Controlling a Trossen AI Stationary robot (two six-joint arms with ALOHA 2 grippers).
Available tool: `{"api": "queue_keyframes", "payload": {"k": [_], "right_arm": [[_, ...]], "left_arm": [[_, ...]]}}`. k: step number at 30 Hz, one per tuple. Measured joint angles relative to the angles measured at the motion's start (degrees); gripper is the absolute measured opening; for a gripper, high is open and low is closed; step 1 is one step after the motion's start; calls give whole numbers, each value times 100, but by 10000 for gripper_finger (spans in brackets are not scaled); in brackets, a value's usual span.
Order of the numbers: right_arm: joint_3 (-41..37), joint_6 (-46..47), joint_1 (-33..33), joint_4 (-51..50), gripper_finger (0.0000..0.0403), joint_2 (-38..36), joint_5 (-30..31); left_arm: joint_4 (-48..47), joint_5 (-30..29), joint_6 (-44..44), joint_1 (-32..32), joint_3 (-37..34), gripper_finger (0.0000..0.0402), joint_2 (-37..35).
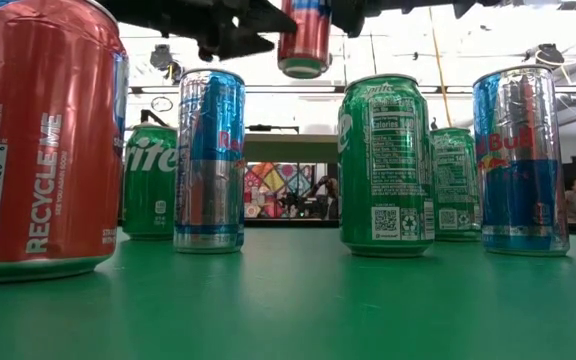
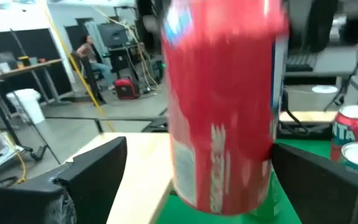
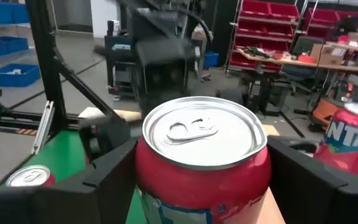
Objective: Place canned beverage on shelf
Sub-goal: Put the red soda can on the shelf
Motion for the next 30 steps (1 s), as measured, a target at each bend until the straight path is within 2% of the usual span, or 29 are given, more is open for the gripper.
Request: {"api": "queue_keyframes", "payload": {"k": [3,12,16,21,30], "right_arm": [[-6,17,-148,85,291,24,57],[27,132,-896,938,291,306,70],[537,338,-1290,731,292,632,-498],[1339,292,-1577,281,294,1250,-921],[2616,189,-2080,-130,294,2281,-1159]], "left_arm": [[-342,-270,-2,-117,11,395,-360],[-1958,-295,-194,-267,9,395,-1707],[-2678,-292,-600,-276,13,395,-2358],[-3565,-419,-1089,-278,7,395,-2908],[-4271,-749,-1473,-280,4,396,-3195]]}}
